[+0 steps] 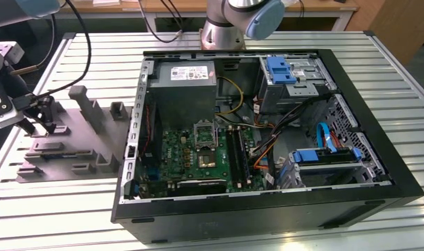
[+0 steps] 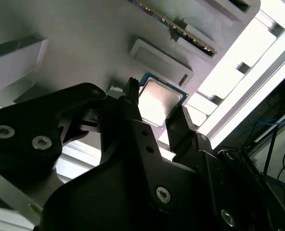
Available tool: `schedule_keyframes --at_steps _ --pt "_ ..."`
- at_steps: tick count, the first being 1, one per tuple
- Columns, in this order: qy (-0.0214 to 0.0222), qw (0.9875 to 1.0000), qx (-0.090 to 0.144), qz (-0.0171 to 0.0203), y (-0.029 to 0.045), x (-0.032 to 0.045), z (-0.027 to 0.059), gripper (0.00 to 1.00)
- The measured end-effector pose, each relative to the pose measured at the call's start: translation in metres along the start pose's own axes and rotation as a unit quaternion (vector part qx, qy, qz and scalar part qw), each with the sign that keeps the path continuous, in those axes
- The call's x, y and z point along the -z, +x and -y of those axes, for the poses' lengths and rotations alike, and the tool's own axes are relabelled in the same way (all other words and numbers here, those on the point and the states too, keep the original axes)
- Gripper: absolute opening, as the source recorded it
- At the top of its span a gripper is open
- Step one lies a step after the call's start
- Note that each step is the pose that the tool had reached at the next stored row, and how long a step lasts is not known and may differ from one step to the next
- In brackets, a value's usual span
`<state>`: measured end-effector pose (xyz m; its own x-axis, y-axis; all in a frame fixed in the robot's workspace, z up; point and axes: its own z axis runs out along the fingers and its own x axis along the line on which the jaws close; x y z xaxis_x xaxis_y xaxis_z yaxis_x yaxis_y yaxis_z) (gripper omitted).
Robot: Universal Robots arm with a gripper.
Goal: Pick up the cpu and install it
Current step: 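Pick up the cpu and move it towards the insertion slot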
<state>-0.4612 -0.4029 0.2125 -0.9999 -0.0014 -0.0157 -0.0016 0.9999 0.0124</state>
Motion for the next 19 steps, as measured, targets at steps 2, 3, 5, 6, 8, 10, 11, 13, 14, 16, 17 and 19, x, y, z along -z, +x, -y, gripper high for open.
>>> schedule_keyframes --at_steps 2,3,5,6,8,10,11,13,14,16,17,19 --pt "0.0000 1.0000 0.000 -0.0001 0.0000 0.0001 0.0000 0.47" --pt "0.0001 1.0000 0.000 -0.0001 0.0000 0.0002 0.0000 0.47" --pt "0.0002 1.0000 0.000 -0.0004 0.0001 0.0013 0.0000 0.47" --pt "0.0002 1.0000 0.000 -0.0003 0.0001 0.0022 0.0000 0.47" --pt "0.0001 1.0000 0.000 -0.0002 0.0000 0.0055 0.0000 0.47" --pt "0.0001 1.0000 0.000 -0.0001 -0.0001 0.0111 -0.0001 0.47" --pt "0.0001 1.0000 0.000 -0.0002 -0.0002 0.0135 -0.0001 0.47" --pt "0.0001 1.0000 0.000 -0.0002 -0.0002 0.0183 -0.0002 0.47" --pt "0.0001 1.0000 0.000 -0.0002 -0.0003 0.0209 -0.0002 0.47" --pt "0.0000 1.0000 0.000 -0.0001 -0.0004 0.0264 -0.0003 0.47" --pt "0.0001 1.0000 0.000 -0.0001 -0.0004 0.0285 -0.0003 0.47" --pt "0.0001 1.0000 0.000 -0.0002 -0.0005 0.0323 -0.0004 0.47"
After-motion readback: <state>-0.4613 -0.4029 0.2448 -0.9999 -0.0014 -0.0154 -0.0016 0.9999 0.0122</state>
